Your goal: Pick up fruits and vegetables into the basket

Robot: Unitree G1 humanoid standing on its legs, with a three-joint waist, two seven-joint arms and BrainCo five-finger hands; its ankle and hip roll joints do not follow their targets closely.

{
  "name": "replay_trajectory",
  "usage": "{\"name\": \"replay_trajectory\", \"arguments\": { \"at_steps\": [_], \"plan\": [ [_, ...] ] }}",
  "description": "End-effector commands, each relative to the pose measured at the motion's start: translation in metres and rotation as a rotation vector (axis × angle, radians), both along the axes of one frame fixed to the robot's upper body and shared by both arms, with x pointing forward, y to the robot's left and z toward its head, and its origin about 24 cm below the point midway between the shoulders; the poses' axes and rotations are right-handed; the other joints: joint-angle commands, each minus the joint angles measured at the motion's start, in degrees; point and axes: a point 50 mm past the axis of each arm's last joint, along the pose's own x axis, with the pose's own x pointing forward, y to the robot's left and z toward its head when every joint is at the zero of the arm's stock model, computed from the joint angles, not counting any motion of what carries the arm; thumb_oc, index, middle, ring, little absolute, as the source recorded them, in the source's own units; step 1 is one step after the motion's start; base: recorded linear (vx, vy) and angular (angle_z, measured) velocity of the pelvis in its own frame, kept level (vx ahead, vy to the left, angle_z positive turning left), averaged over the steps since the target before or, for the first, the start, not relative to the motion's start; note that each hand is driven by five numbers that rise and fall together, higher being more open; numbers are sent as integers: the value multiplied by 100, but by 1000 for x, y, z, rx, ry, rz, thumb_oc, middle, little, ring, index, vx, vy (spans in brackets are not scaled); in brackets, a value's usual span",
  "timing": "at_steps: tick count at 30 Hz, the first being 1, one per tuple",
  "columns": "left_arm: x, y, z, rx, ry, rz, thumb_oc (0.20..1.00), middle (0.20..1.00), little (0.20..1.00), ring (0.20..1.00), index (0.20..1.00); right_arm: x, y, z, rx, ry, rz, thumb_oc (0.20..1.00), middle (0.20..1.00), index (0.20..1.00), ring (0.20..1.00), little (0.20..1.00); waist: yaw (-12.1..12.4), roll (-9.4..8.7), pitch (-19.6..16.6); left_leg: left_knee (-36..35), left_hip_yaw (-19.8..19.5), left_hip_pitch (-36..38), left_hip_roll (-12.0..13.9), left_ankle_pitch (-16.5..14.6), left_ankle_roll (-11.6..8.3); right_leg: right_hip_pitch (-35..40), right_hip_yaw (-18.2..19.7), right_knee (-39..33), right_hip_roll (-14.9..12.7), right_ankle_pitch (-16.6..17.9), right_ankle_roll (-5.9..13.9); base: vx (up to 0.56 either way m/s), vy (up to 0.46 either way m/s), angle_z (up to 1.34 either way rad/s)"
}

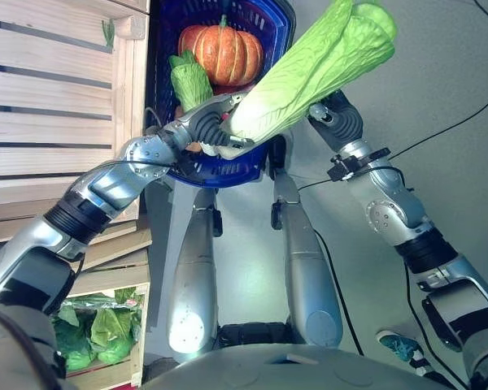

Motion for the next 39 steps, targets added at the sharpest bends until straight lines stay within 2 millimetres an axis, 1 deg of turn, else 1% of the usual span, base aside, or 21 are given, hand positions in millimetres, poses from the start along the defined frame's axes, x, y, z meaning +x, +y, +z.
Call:
{"name": "replay_trajectory", "arguments": {
  "at_steps": [1, 7, 9, 15, 16, 17, 25, 33, 34, 35, 38, 39],
  "plan": [
    [-22, -22, -6, 69, -4, -139, 200, 200, 200, 200, 200, -20, 22, 33, 43, -153, 187, 1000, 1000, 1000, 1000, 1000, -169, 273, -202, -672, 156, 20, -187, 455, 131, 388, -485, 285, 177, -563, 385, 0, 0, 0],
    [-14, -13, -12, 143, 41, -62, 200, 200, 200, 200, 200, -24, 21, 40, 111, -175, 226, 1000, 1000, 1000, 1000, 1000, -167, 246, -202, -684, 150, 23, -177, 459, 132, 386, -489, 274, 178, -550, 403, 0, 0, 0],
    [-14, -10, -15, 161, 63, -62, 200, 200, 200, 200, 200, -24, 18, 43, 136, -187, 231, 1000, 1000, 1000, 1000, 1000, -162, 238, -202, -699, 145, 28, -173, 453, 135, 396, -490, 252, 174, -544, 407, 0, 0, 0],
    [-15, -9, -17, 192, 91, -69, 200, 200, 200, 200, 200, -27, 18, 45, 178, -207, 268, 1000, 1000, 1000, 1000, 1000, -158, 229, -202, -714, 139, 27, -182, 452, 142, 386, -504, 242, 177, -524, 417, 0, 0, 0],
    [-15, -10, -17, 196, 93, -71, 200, 200, 200, 200, 200, -29, 19, 45, 179, -217, 273, 313, 313, 313, 313, 313, -157, 225, -202, -710, 141, 27, -180, 449, 141, 393, -506, 238, 175, -528, 416, 0, 0, 0],
    [-15, -11, -18, 199, 94, -73, 200, 200, 200, 200, 200, -31, 21, 47, 186, -230, 292, 200, 200, 200, 200, 200, -160, 221, -202, -705, 140, 26, -182, 447, 139, 395, -510, 235, 172, -527, 417, 0, 0, 0],
    [-15, -15, -17, 174, 56, -72, 200, 200, 200, 200, 200, -32, 27, 44, 177, -229, 334, 200, 200, 200, 200, 200, -139, 226, -202, -679, 119, 7, -189, 427, 133, 392, -520, 230, 148, -538, 429, 0, 0, 0],
    [-14, -14, -15, 141, 30, -55, 200, 200, 200, 200, 200, -33, 28, 42, 172, -226, 353, 200, 200, 200, 200, 200, -129, 209, -202, -680, 106, 29, -202, 423, 133, 417, -532, 234, 152, -544, 436, 0, 0, 0],
    [-14, -15, -14, 118, 23, -50, 395, 395, 395, 395, 395, -33, 29, 42, 172, -227, 353, 200, 200, 200, 200, 200, -126, 207, -202, -684, 105, 28, -203, 426, 133, 420, -532, 233, 156, -547, 436, 0, 0, 0],
    [-13, -14, -12, 81, 9, -43, 1000, 1000, 1000, 1000, 1000, -33, 29, 42, 174, -226, 353, 200, 200, 200, 200, 200, -122, 201, -202, -681, 107, 28, -204, 426, 137, 418, -530, 237, 159, -549, 435, 0, 0, 0],
    [-16, -12, -3, -153, -37, -31, 1000, 1000, 1000, 1000, 1000, -34, 29, 40, 179, -229, 345, 200, 200, 200, 200, 200, -94, 197, -202, -678, 91, 15, -204, 430, 136, 411, -534, 248, 157, -557, 438, 0, 0, 0],
    [-17, -12, -2, -182, -47, -33, 1000, 1000, 1000, 1000, 1000, -34, 28, 40, 180, -228, 344, 200, 200, 200, 200, 200, -92, 196, -202, -678, 89, 18, -206, 429, 136, 416, -535, 247, 156, -558, 439, 0, 0, 0]
  ]
}}
